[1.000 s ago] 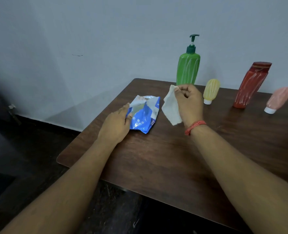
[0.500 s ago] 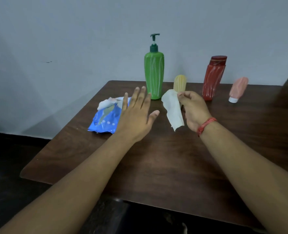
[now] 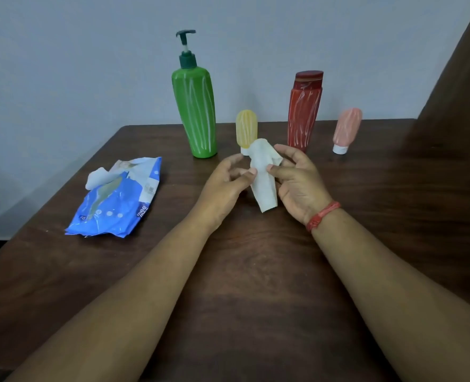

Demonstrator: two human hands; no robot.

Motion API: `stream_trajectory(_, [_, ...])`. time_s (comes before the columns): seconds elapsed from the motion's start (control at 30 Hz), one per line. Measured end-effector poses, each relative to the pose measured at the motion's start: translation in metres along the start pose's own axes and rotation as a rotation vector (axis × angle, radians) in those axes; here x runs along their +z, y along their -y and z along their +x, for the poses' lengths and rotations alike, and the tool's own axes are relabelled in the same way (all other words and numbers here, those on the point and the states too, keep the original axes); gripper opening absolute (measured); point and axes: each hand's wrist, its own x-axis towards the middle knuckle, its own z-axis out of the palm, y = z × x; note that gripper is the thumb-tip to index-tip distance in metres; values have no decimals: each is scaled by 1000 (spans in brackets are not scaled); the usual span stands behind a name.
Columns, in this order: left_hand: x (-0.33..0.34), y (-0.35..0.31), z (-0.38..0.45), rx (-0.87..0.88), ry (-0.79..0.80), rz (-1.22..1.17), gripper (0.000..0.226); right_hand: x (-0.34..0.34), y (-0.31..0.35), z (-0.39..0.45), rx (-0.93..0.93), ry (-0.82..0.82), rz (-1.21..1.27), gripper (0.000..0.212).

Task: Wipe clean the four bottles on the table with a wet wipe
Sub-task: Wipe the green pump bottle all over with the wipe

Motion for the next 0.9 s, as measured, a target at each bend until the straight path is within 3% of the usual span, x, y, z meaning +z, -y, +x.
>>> stream_trajectory(0.27, [-16, 2, 6, -65, -132, -515, 43, 0, -8, 7, -102, -60, -128, 20])
stream_trajectory(0.37, [-18, 2, 8, -76, -156, -576, 40, -4, -8, 10, -111, -85, -98, 16])
stream_trajectory(0.47, [-13, 3, 9, -45, -152, -568, 45, -4, -7, 11, -82, -72, -26, 23])
stream_trajectory(0.6, [-13, -1, 7, 15, -71, -620, 69, -5, -5, 7, -35, 111, 4, 55])
stream_trajectory(0.73, [-19, -5, 5, 73, -130, -471, 83, -3, -2, 3, -139, 152, -178, 70])
stream_trajectory(0.9, [-22, -2, 1, 161, -177, -150, 65, -4, -3, -2, -287, 98, -465, 56])
